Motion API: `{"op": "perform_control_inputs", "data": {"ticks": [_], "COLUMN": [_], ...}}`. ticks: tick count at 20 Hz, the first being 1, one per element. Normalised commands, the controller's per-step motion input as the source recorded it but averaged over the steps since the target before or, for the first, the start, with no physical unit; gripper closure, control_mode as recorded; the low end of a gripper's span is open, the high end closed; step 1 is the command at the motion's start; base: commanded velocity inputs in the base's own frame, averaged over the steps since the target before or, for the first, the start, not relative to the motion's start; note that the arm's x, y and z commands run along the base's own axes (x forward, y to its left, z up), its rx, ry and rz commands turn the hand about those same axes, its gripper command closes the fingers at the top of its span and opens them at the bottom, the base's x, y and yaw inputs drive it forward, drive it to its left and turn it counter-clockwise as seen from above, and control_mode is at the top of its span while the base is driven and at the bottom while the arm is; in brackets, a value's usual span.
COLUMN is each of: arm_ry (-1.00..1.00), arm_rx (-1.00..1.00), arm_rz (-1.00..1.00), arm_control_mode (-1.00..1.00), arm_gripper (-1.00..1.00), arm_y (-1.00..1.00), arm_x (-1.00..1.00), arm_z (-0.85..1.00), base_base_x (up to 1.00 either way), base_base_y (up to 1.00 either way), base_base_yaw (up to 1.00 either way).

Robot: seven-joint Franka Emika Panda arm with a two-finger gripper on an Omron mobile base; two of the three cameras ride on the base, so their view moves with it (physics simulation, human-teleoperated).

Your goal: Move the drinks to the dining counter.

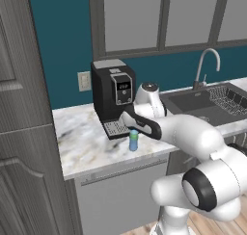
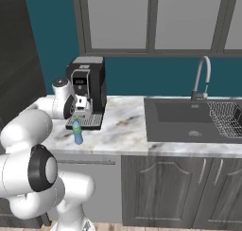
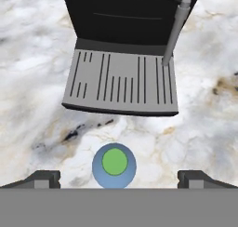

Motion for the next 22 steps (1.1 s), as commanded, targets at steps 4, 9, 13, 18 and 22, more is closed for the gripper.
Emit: {"op": "perform_control_inputs", "data": {"ticks": [4,9,13,18,22], "arm_ry": [0.00,0.00,0.00,0.00,0.00], "arm_rx": [0.00,0.00,0.00,0.00,0.00], "arm_rz": [0.00,0.00,0.00,0.00,0.00], "arm_control_mode": [-1.00,-1.00,-1.00,-1.00,-1.00], "arm_gripper": [-1.00,-1.00,-1.00,-1.00,-1.00], "arm_y": [0.00,0.00,0.00,0.00,0.00], "arm_x": [-0.01,0.00,-0.03,0.00,0.02], "arm_z": [0.00,-0.05,-0.09,-0.07,-0.11], "base_base_x": [0.00,0.00,0.00,0.00,0.00], "base_base_y": [0.00,0.00,0.00,0.00,0.00], "base_base_yaw": [0.00,0.00,0.00,0.00,0.00]}}
